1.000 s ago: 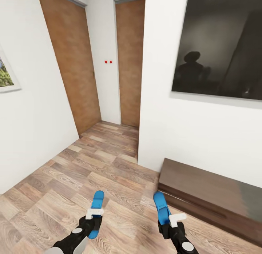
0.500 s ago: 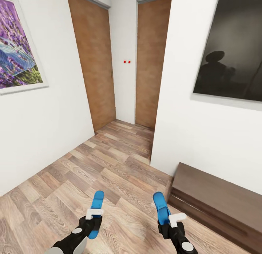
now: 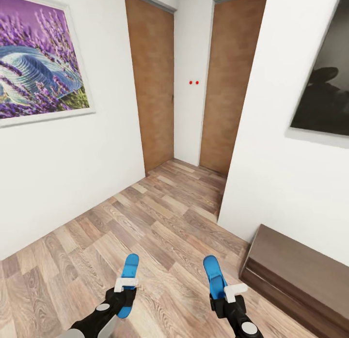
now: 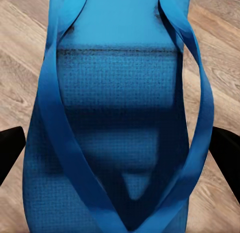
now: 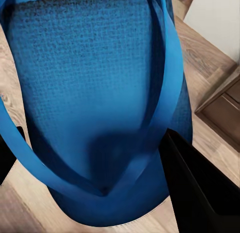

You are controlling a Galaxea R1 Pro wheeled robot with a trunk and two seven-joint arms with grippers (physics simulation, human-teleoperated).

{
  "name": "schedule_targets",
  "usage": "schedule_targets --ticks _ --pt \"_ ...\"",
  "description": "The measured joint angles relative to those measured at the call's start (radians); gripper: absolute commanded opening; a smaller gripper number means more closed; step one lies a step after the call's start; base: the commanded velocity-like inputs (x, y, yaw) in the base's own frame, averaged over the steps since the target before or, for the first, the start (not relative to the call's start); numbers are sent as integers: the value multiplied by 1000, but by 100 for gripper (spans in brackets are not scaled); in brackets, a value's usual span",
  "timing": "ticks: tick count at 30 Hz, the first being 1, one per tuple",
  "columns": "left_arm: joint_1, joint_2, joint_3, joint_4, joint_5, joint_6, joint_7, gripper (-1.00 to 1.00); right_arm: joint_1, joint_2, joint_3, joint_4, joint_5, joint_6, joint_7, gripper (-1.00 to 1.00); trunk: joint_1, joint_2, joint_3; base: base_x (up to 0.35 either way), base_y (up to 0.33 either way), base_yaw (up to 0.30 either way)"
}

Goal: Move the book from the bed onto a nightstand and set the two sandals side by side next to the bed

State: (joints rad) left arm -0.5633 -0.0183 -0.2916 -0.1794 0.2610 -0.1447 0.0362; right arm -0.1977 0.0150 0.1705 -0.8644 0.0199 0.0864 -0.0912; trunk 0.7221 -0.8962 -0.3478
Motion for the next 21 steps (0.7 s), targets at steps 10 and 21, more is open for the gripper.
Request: schedule_targets --ticks 10,21 --pt "0 0 -1 0 0 0 0 -100 0 1 2 0 1 0 0 -100 0 0 3 0 0 289" --pt "0 -1 -1 1 -1 0 0 -100 0 1 3 0 1 -1 0 -100 0 0 10 0 0 278"
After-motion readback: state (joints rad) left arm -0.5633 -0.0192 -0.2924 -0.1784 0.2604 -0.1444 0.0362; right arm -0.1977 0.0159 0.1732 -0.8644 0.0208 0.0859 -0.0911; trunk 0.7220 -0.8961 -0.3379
